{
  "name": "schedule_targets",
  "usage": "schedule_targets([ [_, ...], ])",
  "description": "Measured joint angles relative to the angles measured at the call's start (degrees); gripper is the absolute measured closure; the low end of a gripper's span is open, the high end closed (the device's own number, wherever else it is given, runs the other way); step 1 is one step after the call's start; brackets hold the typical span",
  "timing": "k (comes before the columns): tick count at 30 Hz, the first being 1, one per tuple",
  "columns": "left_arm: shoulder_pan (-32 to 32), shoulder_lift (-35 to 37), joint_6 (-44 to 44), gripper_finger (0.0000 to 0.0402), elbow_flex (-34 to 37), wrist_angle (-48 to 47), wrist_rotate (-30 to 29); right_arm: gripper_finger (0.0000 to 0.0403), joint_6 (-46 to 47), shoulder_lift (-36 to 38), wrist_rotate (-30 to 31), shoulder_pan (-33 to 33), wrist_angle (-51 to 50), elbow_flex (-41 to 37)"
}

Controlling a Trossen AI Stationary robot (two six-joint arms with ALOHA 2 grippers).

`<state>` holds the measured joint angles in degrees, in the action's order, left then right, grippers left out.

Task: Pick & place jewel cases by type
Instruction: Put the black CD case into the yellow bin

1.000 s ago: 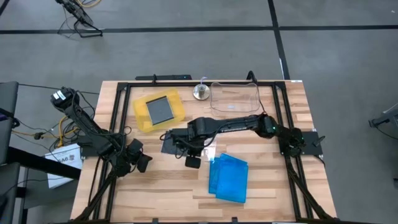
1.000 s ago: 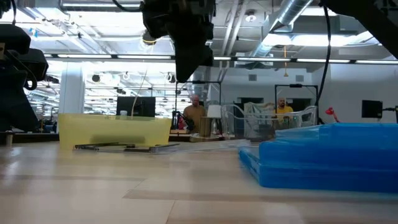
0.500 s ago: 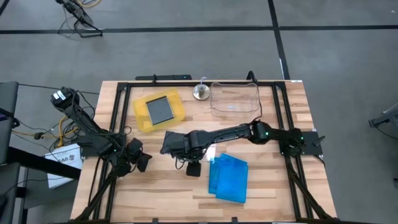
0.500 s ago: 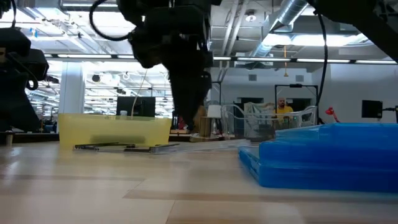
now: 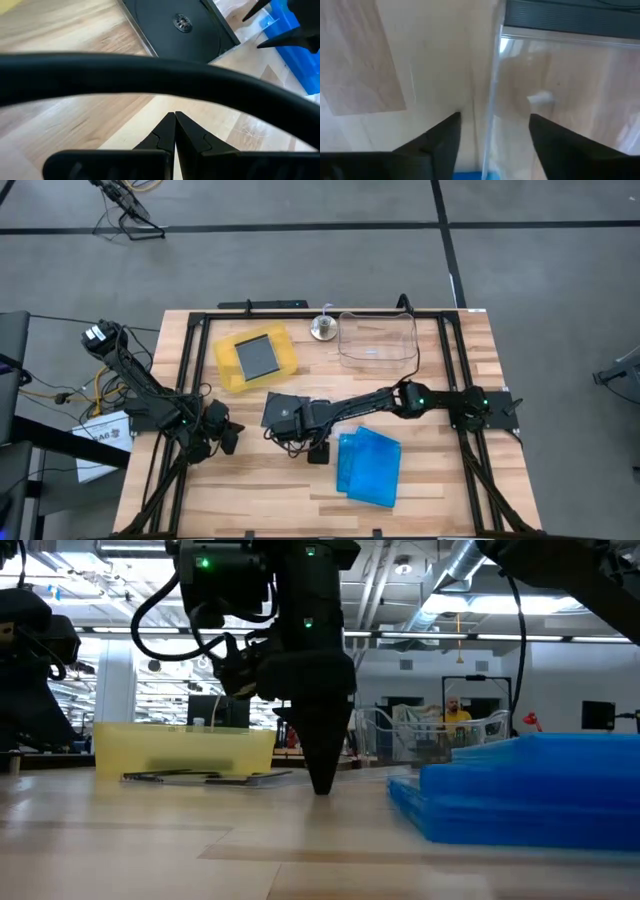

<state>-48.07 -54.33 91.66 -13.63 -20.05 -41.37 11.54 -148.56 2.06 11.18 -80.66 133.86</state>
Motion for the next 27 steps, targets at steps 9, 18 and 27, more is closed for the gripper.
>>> schedule_targets([
  [9, 0.0, 0.0, 0.0, 0.0402, 0.0, -1.7, -0.2, 0.0333, 0.0, -0.4, 3.0, 0.3, 1.2, -0.1],
  [18, 0.0, 0.0, 0.0, 0.0402, 0.0, -2.5, -2.1, 0.0396, 2.4, -0.4, 7.1, 0.4, 1.7, 0.0],
  [27, 0.0, 0.0, -0.1, 0.0402, 0.0, -3.2, -3.2, 0.0402, 3.5, 2.9, 6.3, -0.3, 1.2, 0.7],
])
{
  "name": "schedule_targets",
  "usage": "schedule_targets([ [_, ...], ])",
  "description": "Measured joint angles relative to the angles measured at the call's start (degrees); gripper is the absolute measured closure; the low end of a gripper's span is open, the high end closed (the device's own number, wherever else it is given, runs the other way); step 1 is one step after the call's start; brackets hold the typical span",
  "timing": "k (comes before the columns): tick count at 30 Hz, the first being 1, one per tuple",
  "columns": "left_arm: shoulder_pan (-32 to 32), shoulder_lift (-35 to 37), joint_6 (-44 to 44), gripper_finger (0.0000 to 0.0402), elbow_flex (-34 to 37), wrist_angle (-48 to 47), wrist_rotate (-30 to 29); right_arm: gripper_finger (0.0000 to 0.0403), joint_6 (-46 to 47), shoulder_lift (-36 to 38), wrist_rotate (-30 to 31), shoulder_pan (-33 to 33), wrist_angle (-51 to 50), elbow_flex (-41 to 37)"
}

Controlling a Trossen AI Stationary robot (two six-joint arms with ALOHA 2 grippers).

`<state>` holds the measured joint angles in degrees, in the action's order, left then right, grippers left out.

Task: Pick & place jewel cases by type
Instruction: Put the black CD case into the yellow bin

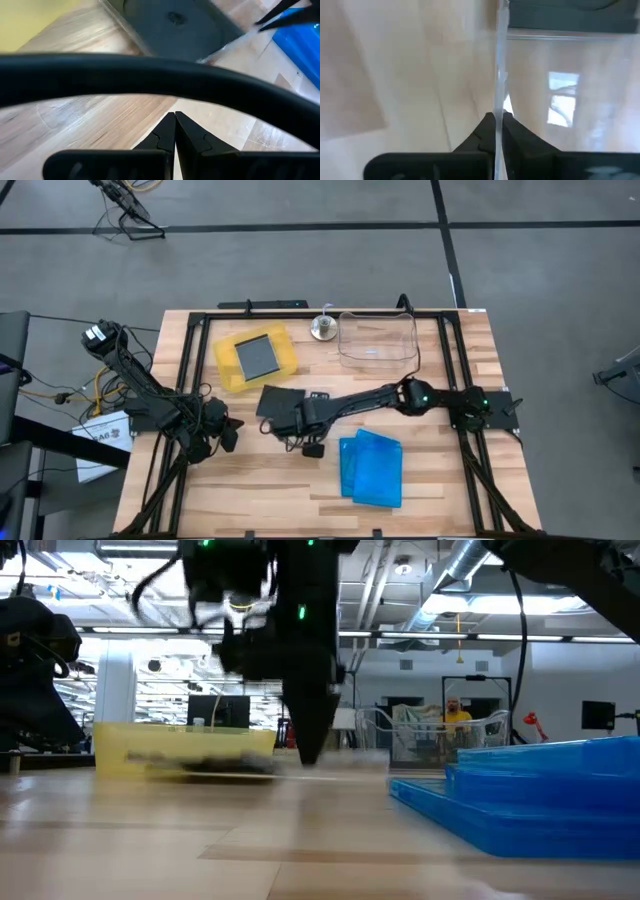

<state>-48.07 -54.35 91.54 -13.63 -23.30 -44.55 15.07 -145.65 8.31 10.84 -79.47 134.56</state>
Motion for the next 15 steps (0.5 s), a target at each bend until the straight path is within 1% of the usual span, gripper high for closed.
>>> schedule_targets([
  [4, 0.0, 0.0, -0.5, 0.0401, 0.0, -0.1, -0.3, 0.0402, 1.7, 5.1, -3.7, -0.9, -0.3, 0.1],
  [12, 0.0, 0.0, -0.5, 0.0401, 0.0, -0.2, -0.1, 0.0402, 9.5, 16.6, -15.9, -4.8, 0.5, 0.2],
  [15, 0.0, 0.0, -0.4, 0.0401, 0.0, -0.1, 0.4, 0.0403, 12.8, 19.8, -19.1, -6.6, 0.6, 0.2],
])
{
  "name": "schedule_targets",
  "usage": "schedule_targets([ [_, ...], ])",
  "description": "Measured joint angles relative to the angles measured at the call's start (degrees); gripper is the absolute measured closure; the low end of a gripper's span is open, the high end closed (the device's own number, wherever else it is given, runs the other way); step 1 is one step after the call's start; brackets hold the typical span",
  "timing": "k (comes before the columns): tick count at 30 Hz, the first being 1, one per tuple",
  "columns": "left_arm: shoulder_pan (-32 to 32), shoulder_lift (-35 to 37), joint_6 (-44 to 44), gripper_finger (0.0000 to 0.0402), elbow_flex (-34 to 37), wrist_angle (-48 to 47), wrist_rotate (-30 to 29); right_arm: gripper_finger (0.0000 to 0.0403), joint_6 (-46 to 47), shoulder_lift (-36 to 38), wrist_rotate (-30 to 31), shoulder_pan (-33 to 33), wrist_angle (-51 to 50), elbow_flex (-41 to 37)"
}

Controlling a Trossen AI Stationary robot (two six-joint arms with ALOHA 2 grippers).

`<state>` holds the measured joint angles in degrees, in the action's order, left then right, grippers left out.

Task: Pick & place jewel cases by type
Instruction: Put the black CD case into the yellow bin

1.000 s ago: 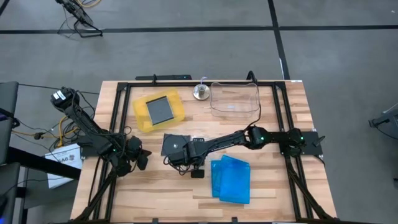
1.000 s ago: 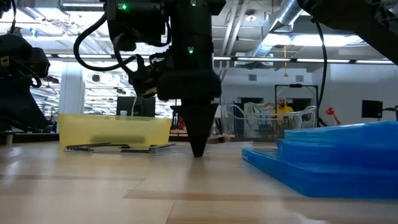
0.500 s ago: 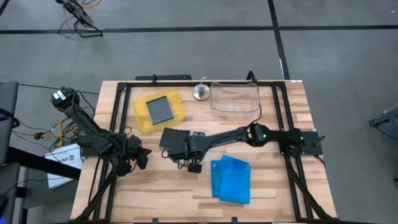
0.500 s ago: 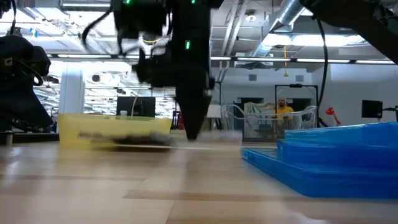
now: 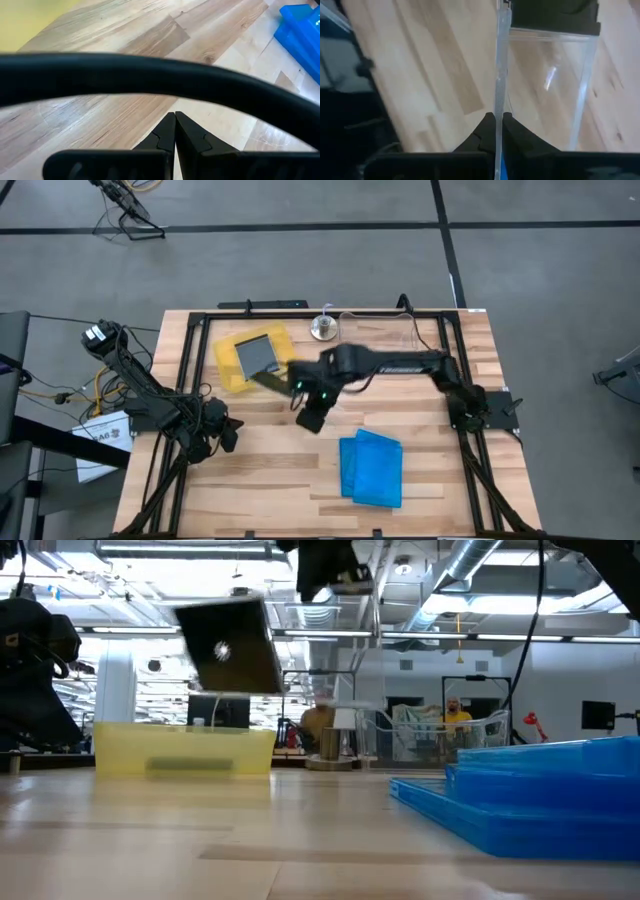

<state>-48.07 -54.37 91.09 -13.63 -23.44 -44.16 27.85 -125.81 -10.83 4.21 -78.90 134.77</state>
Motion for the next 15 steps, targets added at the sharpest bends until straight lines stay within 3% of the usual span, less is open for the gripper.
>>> schedule_targets([
  [9, 0.0, 0.0, 3.2, 0.0401, 0.0, 2.8, 1.6, 0.0403, 7.0, 6.6, -8.0, -4.0, 5.2, 0.0],
  [15, 0.0, 0.0, 2.4, 0.0401, 0.0, 13.4, -4.3, 0.0403, 9.9, 7.5, -12.1, -4.5, 12.0, 0.1],
])
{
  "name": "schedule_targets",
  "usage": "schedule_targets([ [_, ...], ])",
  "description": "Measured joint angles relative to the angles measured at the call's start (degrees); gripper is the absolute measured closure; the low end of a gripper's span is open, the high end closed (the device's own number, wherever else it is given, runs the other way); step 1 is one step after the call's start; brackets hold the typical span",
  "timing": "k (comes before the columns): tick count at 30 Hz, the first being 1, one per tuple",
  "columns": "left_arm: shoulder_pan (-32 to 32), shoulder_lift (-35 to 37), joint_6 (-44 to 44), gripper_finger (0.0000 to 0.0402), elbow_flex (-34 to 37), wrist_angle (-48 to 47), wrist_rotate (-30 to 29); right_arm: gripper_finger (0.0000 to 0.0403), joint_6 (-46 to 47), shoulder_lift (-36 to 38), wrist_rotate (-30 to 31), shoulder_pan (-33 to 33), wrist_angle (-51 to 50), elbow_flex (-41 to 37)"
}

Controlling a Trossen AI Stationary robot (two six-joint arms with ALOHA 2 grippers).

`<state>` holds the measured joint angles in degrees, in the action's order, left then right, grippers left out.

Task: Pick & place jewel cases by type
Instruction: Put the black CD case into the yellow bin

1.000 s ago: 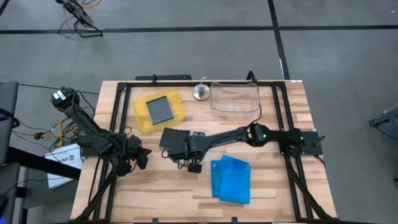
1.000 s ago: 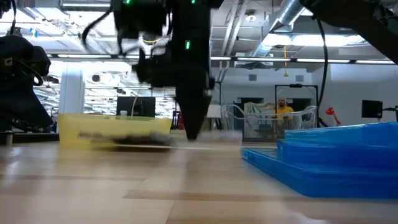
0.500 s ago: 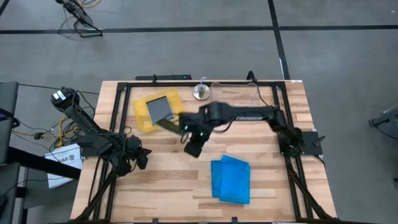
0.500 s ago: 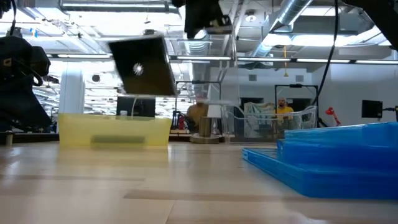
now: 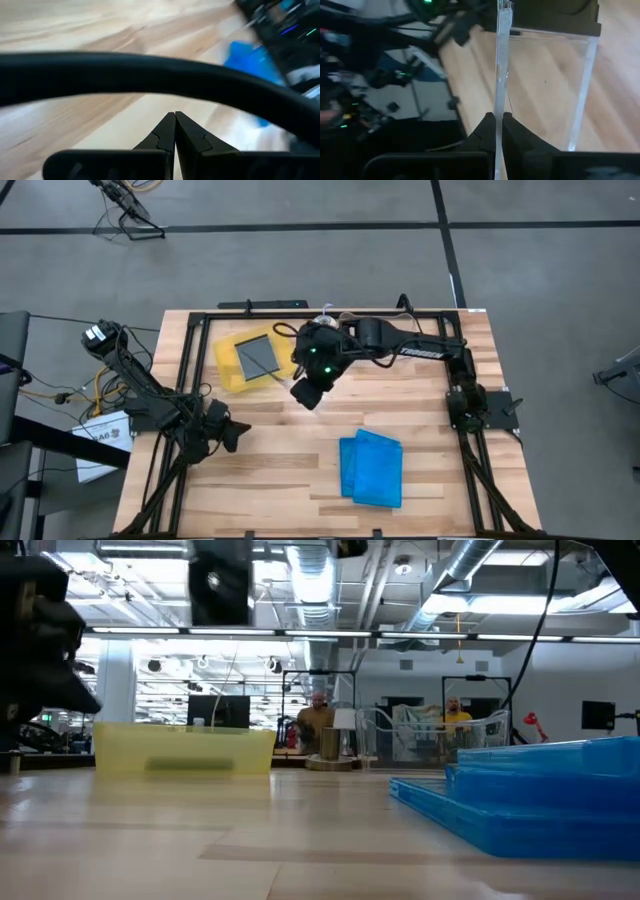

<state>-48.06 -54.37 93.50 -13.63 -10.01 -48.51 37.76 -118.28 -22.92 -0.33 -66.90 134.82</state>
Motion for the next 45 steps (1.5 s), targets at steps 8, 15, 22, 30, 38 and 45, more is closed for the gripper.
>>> schedule_targets([
  [8, 0.0, 0.0, -5.0, 0.0401, 0.0, 11.5, -5.4, 0.0403, 1.5, 1.2, -4.4, 0.3, 14.1, -0.1],
  [15, 0.0, 0.0, -14.1, 0.0401, 0.0, 22.3, -9.8, 0.0403, -4.8, 6.1, -5.6, -1.5, 15.2, 0.1],
  [22, 0.4, 0.1, -19.0, 0.0401, 0.0, 26.9, -9.9, 0.0403, -13.4, 13.4, -4.1, -4.9, 8.8, 0.1],
  [30, 10.1, 0.1, -33.7, 0.0401, 0.0, 42.8, -8.9, 0.0403, -27.5, 18.0, -6.2, -4.9, 1.1, 0.0],
  [38, 21.1, 0.1, -54.8, 0.0401, 0.0, 67.2, -2.7, 0.0403, -43.3, 20.3, -0.9, -4.9, -7.5, 0.0],
  [45, 33.1, 0.1, -57.1, 0.0385, -2.8, 79.5, 11.2, 0.0403, -51.8, 20.6, 4.6, -3.8, -11.1, 0.0],
])
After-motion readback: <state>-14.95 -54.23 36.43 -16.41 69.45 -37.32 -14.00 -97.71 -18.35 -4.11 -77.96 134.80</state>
